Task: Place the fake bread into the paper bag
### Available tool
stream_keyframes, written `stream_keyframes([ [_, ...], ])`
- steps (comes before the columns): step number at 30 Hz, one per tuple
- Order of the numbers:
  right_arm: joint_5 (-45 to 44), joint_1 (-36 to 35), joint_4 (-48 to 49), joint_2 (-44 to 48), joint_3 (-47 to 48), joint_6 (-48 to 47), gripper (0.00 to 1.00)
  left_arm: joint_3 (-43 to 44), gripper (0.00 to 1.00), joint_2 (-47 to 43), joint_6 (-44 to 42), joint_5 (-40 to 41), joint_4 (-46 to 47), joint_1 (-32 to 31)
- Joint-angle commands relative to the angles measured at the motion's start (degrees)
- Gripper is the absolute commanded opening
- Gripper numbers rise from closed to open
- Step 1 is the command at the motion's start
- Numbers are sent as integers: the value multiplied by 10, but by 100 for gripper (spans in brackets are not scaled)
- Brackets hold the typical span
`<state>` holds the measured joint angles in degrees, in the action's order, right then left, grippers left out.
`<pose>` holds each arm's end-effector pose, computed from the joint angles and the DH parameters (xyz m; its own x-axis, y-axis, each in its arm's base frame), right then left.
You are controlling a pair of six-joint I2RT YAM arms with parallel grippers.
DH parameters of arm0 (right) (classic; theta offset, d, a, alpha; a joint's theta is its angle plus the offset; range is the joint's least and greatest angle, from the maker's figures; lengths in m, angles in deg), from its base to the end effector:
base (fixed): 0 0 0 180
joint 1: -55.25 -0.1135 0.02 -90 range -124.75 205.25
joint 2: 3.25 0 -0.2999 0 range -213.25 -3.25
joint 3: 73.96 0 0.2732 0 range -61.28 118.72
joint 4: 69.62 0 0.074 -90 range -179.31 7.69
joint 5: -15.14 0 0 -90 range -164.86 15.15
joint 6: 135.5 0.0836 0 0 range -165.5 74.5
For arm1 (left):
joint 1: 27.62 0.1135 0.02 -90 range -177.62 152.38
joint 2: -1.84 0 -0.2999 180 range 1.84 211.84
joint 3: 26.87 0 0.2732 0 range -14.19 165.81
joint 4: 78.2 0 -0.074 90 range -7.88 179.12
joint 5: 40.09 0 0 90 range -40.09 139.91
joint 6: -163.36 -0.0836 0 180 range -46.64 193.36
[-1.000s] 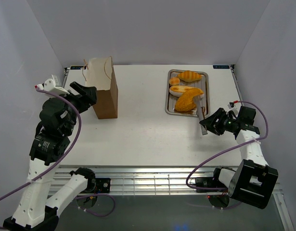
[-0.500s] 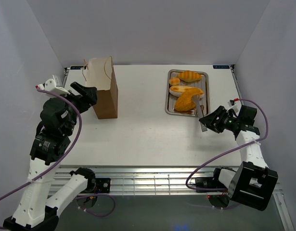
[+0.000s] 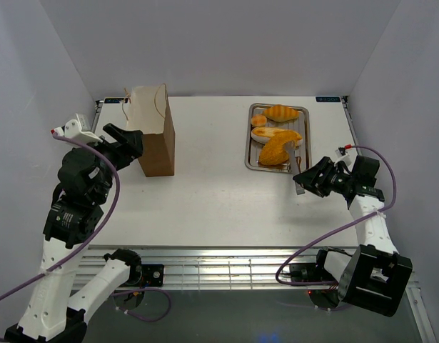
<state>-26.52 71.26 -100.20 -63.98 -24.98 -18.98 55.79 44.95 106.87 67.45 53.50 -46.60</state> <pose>0.2447 -0.0052 0.2322 -0.7344 0.5195 -0.4369 -0.0220 0.6251 0.7803 0.1629 -0.0294 0.4690 -0.1356 -0.5100 -0.8494 -0.0557 0.8599 -0.5074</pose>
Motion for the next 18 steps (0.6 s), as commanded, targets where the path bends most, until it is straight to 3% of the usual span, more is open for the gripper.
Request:
stream_keyframes([
  [1,27,-7,25,14,5,-5,57,-5,87,-4,0,-1,-4,-1],
  [18,26,-14,36,-2,-10,-17,59,-6,87,-5,1,0,-3,-1],
])
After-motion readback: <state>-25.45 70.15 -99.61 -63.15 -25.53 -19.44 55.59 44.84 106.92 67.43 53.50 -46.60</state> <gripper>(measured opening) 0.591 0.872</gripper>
